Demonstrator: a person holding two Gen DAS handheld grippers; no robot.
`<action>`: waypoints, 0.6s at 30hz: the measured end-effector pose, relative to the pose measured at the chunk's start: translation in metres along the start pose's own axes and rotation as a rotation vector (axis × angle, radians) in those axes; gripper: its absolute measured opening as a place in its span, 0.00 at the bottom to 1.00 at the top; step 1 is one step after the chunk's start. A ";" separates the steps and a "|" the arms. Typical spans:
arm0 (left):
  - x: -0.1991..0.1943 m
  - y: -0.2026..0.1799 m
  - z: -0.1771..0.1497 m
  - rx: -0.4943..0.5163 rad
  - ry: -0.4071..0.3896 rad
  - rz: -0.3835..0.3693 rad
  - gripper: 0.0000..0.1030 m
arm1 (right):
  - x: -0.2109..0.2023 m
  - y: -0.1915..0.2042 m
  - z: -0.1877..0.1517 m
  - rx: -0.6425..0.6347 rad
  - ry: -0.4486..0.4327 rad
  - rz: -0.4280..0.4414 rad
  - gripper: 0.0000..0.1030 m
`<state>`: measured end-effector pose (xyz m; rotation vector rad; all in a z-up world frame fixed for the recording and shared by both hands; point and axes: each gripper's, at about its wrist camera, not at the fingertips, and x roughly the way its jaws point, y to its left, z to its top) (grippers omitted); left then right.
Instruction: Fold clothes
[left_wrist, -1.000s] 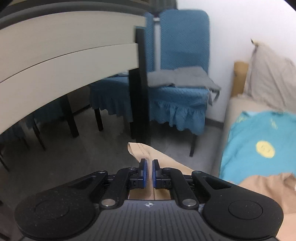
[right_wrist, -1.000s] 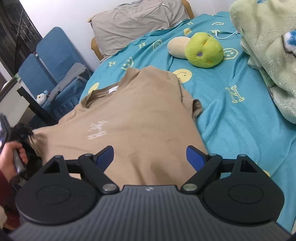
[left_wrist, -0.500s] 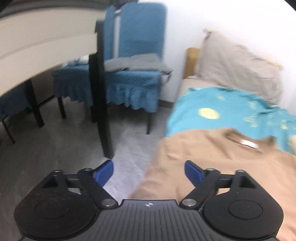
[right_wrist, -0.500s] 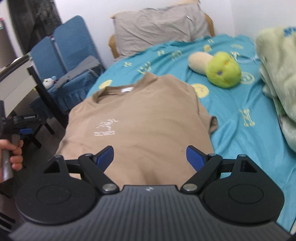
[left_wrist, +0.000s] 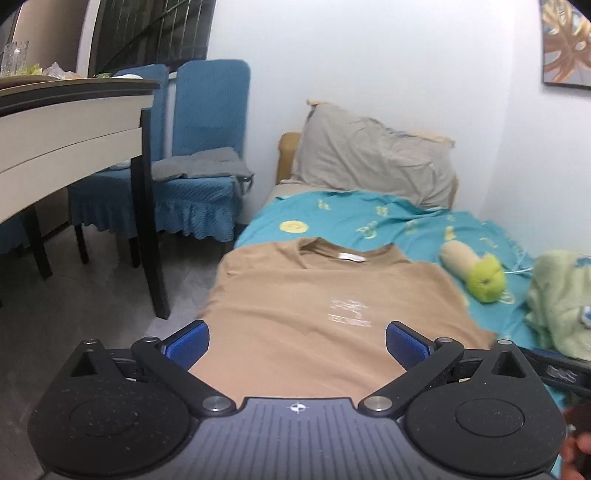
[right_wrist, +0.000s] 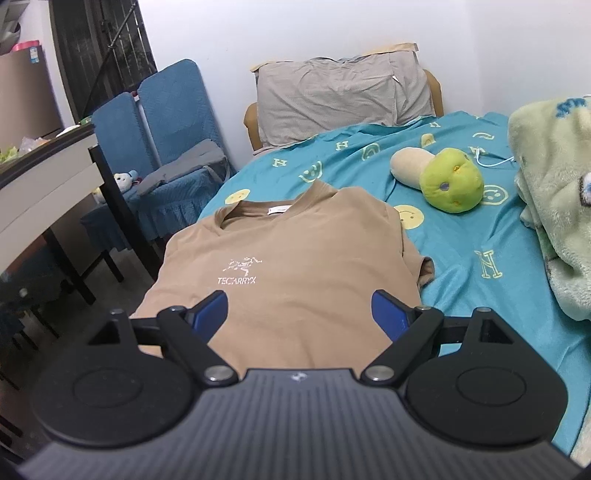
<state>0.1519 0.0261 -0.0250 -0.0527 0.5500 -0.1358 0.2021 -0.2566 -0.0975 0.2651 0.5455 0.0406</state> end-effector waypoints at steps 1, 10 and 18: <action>-0.003 -0.004 -0.008 0.013 -0.005 -0.003 1.00 | 0.000 0.001 -0.001 -0.005 0.000 -0.002 0.84; 0.026 -0.005 -0.049 0.017 0.073 0.025 1.00 | 0.008 -0.004 -0.004 0.015 -0.006 -0.015 0.82; 0.050 0.006 -0.055 -0.051 0.094 0.045 1.00 | 0.021 -0.013 -0.003 0.055 0.010 -0.027 0.68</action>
